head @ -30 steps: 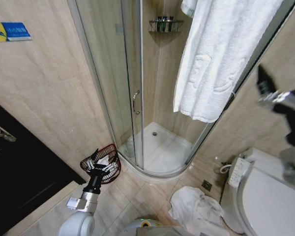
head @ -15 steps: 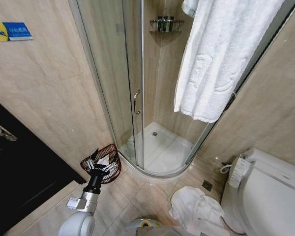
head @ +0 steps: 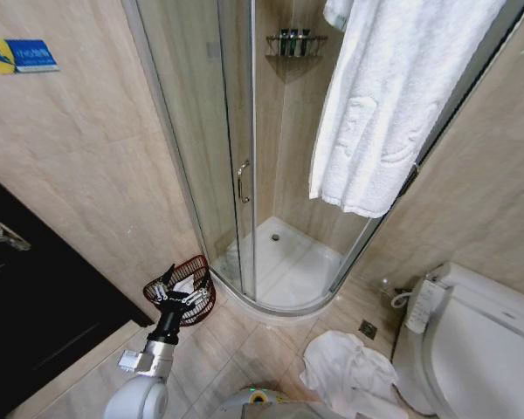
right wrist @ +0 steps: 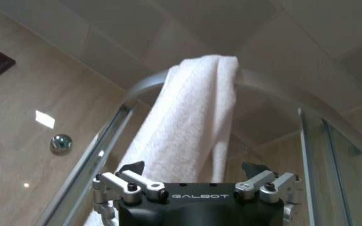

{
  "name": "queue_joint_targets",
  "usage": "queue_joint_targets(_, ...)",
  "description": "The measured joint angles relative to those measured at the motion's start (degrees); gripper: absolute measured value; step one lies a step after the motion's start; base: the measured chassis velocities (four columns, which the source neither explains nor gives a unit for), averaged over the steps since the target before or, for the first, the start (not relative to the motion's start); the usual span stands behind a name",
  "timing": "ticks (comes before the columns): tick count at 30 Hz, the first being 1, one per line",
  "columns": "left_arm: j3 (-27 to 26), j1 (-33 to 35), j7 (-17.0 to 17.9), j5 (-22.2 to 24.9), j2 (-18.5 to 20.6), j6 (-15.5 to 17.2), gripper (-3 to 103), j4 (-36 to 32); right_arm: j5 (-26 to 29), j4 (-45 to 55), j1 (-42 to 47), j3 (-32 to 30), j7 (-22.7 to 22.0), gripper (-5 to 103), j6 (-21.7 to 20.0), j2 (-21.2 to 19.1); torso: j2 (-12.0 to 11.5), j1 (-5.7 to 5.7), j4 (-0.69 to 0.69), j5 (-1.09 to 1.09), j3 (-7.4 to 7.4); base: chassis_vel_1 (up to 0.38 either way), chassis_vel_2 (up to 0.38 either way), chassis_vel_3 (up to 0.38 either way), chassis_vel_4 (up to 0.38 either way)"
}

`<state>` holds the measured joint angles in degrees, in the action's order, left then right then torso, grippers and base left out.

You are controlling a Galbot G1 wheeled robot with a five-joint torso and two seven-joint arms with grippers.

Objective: Discard the used towel into the hamper.

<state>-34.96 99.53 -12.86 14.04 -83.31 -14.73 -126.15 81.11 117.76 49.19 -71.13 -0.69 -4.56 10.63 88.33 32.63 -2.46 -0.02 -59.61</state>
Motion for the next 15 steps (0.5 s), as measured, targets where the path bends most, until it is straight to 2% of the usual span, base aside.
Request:
queue_joint_targets(3,0.0,0.0,0.0,0.0,0.0,0.0,100,0.0,-2.5,3.9,1.9,-0.9,-1.9,100,-0.5,2.6,0.0,0.0,0.0,0.02,0.0,0.0,0.0,0.0,0.0)
queue_joint_targets(5,0.0,0.0,0.0,0.0,0.0,0.0,100,0.0,-3.0,4.2,2.2,-0.9,-2.0,100,-0.5,2.8,0.0,0.0,-0.01,0.02,0.0,0.0,0.0,0.0,0.0)
queue_joint_targets(7,0.0,0.0,0.0,0.0,0.0,0.0,100,0.0,-5.7,5.2,3.6,-1.1,-2.8,100,-0.5,4.0,0.0,0.0,-0.01,0.03,0.0,0.0,0.0,0.0,0.0)
queue_joint_targets(15,0.0,0.0,0.0,0.0,0.0,0.0,100,0.0,-6.5,6.6,6.7,-3.6,-3.2,100,-0.4,5.0,0.0,0.0,0.0,0.02,0.0,0.0,0.0,0.0,0.0)
